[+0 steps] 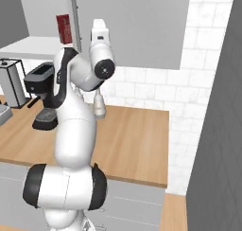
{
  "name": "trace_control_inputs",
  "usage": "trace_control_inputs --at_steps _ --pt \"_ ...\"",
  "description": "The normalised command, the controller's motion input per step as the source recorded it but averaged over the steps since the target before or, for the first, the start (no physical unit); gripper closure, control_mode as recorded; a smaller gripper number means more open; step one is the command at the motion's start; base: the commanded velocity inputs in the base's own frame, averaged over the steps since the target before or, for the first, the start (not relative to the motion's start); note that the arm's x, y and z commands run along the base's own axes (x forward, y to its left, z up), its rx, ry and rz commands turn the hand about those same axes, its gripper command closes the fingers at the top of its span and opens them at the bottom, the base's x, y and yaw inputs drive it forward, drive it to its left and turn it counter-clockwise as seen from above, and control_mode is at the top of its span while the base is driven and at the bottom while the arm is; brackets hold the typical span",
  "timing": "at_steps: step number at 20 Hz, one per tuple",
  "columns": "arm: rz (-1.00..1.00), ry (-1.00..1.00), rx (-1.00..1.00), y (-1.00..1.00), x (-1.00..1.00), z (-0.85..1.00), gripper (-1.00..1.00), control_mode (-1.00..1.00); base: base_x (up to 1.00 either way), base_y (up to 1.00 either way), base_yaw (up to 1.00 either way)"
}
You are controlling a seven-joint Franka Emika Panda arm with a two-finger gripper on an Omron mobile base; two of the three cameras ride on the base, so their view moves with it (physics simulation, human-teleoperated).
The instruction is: Pick the jam and place it on the digital scale for weighing, and close the cabinet.
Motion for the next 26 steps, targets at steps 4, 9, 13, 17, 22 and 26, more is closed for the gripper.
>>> trace_control_inputs --at_steps 4,9,13,17,22,26 --pt "0.00 -0.08 0.00 0.00 -1.00 0.48 -1.00 -1.00 0.00 0.00 0.00" --pt "0.01 0.00 0.02 0.14 -1.00 0.29 -1.00 -1.00 0.00 0.00 0.00" --pt "0.05 0.05 0.12 0.61 -1.00 0.31 -1.00 -1.00 0.00 0.00 0.00" --pt "0.05 0.04 0.13 0.87 -1.00 0.11 -1.00 -1.00 0.00 0.00 0.00" --pt "0.03 0.00 0.15 0.87 -1.00 0.01 -1.00 -1.00 0.00 0.00 0.00" --pt "0.02 0.01 0.19 0.87 -1.00 0.00 -1.00 -1.00 0.00 0.00 0.00"
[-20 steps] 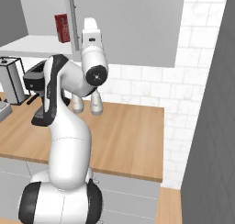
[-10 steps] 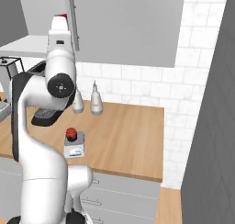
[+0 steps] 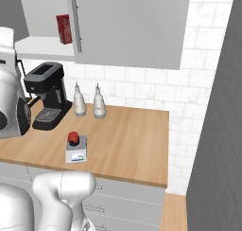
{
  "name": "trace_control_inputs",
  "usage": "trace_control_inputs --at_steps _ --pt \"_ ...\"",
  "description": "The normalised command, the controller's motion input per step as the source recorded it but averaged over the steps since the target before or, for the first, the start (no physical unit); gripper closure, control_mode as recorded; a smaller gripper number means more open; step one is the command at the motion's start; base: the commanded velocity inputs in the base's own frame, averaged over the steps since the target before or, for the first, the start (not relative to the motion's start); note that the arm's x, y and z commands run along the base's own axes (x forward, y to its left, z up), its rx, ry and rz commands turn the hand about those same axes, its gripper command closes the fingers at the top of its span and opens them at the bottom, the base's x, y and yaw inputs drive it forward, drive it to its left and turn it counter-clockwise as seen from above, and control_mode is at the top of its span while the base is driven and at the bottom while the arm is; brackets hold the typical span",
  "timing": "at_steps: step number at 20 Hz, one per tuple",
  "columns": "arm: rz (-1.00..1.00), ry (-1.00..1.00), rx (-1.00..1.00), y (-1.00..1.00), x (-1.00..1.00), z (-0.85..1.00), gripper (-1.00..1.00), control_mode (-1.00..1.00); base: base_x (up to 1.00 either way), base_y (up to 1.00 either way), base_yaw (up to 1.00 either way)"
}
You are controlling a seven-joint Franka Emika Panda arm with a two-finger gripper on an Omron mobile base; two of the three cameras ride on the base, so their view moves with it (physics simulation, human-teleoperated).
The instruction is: Pick the jam and place it on the digital scale for weighing, and close the cabinet.
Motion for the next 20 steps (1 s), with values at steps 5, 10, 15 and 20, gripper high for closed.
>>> trace_control_inputs --at_steps 5,10,15,20 --pt "0.00 0.00 0.05 0.75 -1.00 0.00 -1.00 -1.00 0.00 0.00 0.00" --pt "0.06 0.00 0.00 0.70 -0.99 0.00 -1.00 -1.00 0.00 0.00 0.00" --pt "0.09 0.00 -0.01 0.76 -0.75 -0.15 -1.00 -1.00 0.00 0.00 0.00" --pt "0.01 0.01 -0.11 0.50 -0.58 -0.40 -1.00 -1.00 0.00 0.00 0.00"
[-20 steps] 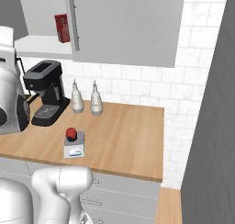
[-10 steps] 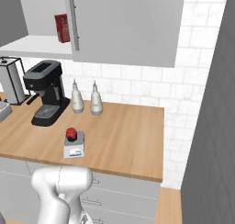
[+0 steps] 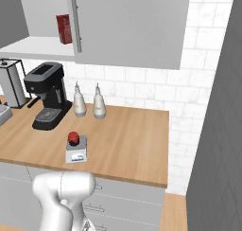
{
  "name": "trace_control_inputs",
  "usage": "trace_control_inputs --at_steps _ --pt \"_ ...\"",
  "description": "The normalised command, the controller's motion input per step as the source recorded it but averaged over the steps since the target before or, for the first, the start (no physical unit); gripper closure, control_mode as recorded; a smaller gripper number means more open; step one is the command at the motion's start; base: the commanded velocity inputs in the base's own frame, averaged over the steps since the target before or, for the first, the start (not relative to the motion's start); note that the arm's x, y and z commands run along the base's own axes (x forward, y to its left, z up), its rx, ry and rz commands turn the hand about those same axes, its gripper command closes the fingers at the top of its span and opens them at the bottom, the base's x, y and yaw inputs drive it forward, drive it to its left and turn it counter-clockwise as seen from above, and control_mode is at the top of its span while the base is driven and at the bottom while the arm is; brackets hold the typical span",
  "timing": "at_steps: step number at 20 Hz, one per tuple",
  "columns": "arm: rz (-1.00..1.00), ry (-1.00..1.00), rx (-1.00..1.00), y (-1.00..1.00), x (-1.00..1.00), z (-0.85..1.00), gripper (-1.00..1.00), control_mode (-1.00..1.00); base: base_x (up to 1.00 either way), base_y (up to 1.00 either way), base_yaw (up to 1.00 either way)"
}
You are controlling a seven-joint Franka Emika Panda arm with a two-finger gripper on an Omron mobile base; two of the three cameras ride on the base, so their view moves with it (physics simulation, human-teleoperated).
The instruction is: Pick the jam and place it on the digital scale for weighing, and close the cabinet.
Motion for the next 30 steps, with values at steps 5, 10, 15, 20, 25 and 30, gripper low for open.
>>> trace_control_inputs --at_steps 5,10,15,20,25,30 --pt "0.00 0.00 -0.07 0.51 -0.63 -0.35 -1.00 -1.00 0.00 0.00 0.00" --pt "0.00 0.00 -0.07 0.63 0.01 -0.37 -1.00 -1.00 0.00 0.00 0.00" --pt "-0.02 0.00 0.00 0.53 0.48 -0.21 -1.00 -1.00 0.00 0.00 0.00" --pt "-0.07 0.00 0.00 0.56 0.76 -0.30 -1.00 -1.00 0.00 0.00 0.00" --pt "-0.06 0.00 0.00 0.96 0.25 -0.35 -1.00 -1.00 0.00 0.00 0.00" --pt "-0.11 0.00 0.00 0.72 0.46 -0.12 -1.00 -1.00 0.00 0.00 0.00"
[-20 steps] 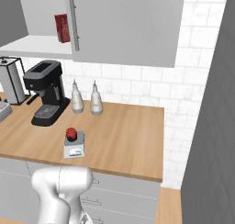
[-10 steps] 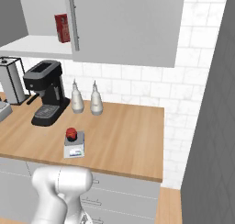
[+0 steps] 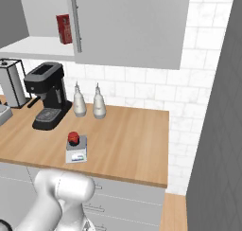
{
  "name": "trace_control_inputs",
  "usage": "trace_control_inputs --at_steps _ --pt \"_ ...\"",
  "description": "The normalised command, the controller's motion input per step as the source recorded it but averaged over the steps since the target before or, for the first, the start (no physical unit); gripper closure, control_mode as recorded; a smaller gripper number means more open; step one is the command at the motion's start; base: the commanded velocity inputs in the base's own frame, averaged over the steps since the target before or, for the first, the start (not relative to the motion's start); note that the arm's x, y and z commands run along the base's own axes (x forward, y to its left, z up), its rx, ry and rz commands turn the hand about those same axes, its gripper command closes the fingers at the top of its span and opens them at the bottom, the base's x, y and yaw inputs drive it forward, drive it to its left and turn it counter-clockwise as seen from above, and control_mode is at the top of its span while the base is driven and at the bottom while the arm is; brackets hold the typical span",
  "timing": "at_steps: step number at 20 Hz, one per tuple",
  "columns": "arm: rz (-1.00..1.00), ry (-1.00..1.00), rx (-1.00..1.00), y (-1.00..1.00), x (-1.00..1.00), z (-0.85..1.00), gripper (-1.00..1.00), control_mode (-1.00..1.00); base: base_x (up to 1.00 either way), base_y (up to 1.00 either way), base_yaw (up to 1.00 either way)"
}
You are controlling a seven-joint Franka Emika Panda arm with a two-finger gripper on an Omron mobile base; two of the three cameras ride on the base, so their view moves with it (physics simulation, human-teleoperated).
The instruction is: Pick the jam and place it on the digital scale for weighing, and close the cabinet.
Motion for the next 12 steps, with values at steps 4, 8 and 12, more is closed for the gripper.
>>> trace_control_inputs --at_steps 4,8,12 --pt "-0.13 0.00 0.01 0.15 0.76 -0.01 -1.00 -1.00 0.00 0.00 0.00" --pt "-0.16 0.00 0.01 0.19 0.81 -0.02 -1.00 -1.00 0.00 0.00 0.00" --pt "-0.19 0.00 0.00 0.04 0.59 0.00 -1.00 -1.00 0.00 0.00 0.00"
